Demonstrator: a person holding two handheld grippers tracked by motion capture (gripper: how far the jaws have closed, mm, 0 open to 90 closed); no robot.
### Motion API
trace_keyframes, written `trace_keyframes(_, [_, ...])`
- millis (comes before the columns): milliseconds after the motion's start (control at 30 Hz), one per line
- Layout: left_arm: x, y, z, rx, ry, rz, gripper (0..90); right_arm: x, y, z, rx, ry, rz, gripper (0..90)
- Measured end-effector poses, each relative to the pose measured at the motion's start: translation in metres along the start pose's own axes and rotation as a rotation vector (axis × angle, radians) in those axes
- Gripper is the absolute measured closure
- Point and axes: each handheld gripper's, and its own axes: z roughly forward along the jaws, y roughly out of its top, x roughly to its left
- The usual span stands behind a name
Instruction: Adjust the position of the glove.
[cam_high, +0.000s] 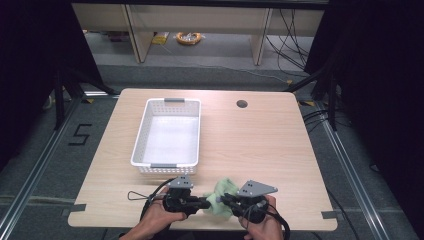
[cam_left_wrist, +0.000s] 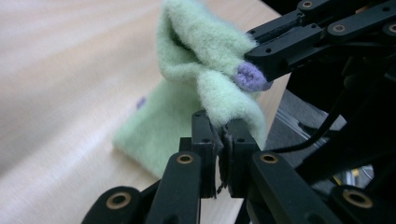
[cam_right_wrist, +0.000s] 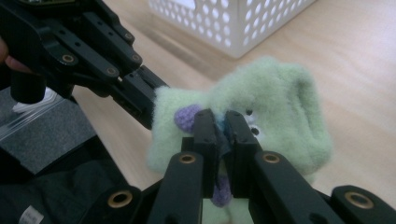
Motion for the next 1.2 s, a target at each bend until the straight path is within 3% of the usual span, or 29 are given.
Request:
trace_keyframes(133, [0.004, -0.003, 0.003, 0.034, 0.010, 0.006, 85.0, -0.005, -0.009, 0.013, 0.031, 0.025, -0.009, 78.0])
trace_keyframes(167, [0.007, -0.004, 0.003, 0.038, 0.024, 0.005, 84.9, -0.005, -0.009, 0.013, 0.025, 0.025, 0.011, 74.7])
trace_keyframes(333, [0.010, -0.003, 0.002, 0.034, 0.038, 0.008, 84.8, -0.014, -0.004, 0.006, 0.000, 0.019, -0.020, 72.6])
trace_keyframes(500, [0.009, -0.003, 0.003, 0.047, 0.044, 0.017, 84.6, -0.032, -0.002, -0.001, -0.003, -0.037, -0.012, 72.5])
trace_keyframes(633, [0.010, -0.003, 0.004, 0.048, 0.045, 0.023, 84.6, -0.050, 0.000, 0.007, 0.012, -0.016, -0.033, 68.6])
trace_keyframes(733, [0.010, -0.003, 0.004, 0.049, 0.049, 0.022, 84.6, -0.052, 0.000, 0.012, 0.032, -0.008, -0.012, 67.4])
trace_keyframes(767, [0.010, -0.003, 0.004, 0.048, 0.050, 0.027, 84.6, -0.056, 0.000, 0.020, 0.055, 0.028, 0.007, 66.2])
trace_keyframes(867, [0.010, -0.002, 0.004, 0.047, 0.053, 0.024, 84.6, -0.061, 0.000, 0.024, 0.067, 0.044, 0.009, 71.6])
trace_keyframes(967, [0.012, -0.001, 0.003, 0.048, 0.054, 0.026, 84.9, -0.063, 0.001, 0.021, 0.061, 0.080, -0.018, 87.5])
trace_keyframes(1000, [0.012, -0.001, 0.003, 0.048, 0.054, 0.026, 85.0, -0.063, 0.001, 0.021, 0.061, 0.080, -0.018, 87.5])
trace_keyframes(1033, [0.011, 0.000, 0.000, 0.036, 0.052, 0.009, 85.1, -0.058, 0.002, 0.014, 0.066, 0.060, 0.012, 88.4])
trace_keyframes(1100, [0.012, 0.000, 0.000, 0.033, 0.051, 0.011, 85.1, -0.059, 0.003, 0.012, 0.043, 0.059, -0.005, 88.5])
trace_keyframes(1200, [0.015, 0.004, -0.005, 0.015, 0.043, 0.012, 85.2, -0.050, 0.002, -0.001, 0.028, 0.053, 0.015, 88.8])
